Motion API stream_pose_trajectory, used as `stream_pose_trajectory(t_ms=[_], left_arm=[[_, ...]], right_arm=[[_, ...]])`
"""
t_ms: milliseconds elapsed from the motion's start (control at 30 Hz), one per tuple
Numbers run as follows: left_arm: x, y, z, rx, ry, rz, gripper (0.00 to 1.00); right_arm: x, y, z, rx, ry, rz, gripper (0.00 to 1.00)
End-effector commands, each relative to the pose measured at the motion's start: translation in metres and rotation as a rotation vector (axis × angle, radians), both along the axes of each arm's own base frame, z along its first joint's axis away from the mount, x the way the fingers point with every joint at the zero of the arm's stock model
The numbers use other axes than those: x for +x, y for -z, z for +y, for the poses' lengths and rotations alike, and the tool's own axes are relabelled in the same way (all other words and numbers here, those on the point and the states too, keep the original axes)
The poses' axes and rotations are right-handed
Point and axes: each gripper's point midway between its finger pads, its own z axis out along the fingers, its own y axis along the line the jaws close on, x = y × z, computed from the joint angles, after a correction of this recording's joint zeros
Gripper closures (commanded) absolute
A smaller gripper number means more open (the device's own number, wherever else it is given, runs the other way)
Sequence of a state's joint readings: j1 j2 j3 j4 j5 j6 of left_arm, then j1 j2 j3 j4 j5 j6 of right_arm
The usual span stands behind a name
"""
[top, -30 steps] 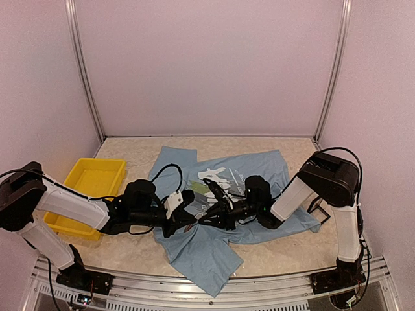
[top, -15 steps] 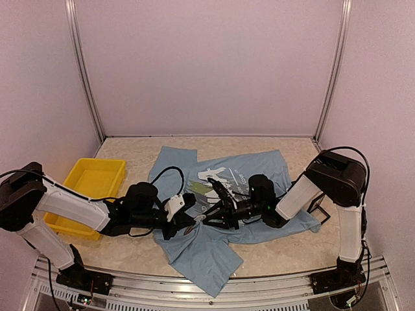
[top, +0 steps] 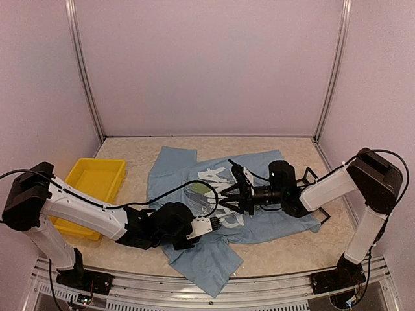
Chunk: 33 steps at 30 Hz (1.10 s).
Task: Pin the brooch onto the clothing
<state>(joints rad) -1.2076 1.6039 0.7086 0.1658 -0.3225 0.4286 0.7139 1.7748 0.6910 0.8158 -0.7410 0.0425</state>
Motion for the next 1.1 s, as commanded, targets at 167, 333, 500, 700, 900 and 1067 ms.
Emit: stream_pose_trajectory(t_ms=[167,333,500,700,900,1067], left_arm=[[-0.017,0.006,0.023,0.315,-0.028,0.026,0.52],[-0.041,-0.066,-0.015,0.093,0.085,0.082,0.46],[0.027,-0.122,0.011,-0.301,-0.144,0.185,0.37],[0.149,-0.055,0.084,-0.427,-0.745,0.419,0.67],[0.209,0.022,0.128,-0.247,-1.019,0.360,0.68],[0.255,0.059,0.169,-0.148,-1.165,0.352,0.67]], right_arm=[[0.035,-0.005,-0.039,-0.091,0.260,-0.081,0.58],[0.083,-0.008,-0.074,-0.145,0.501,0.039,0.59],[0.141,0.036,-0.140,-0.476,0.892,0.186,0.83],[0.177,0.079,-0.203,-0.655,1.073,0.330,0.93],[0.195,0.119,-0.218,-0.767,1.081,0.421,0.98],[0.207,0.137,-0.220,-0.775,1.074,0.473,0.97]])
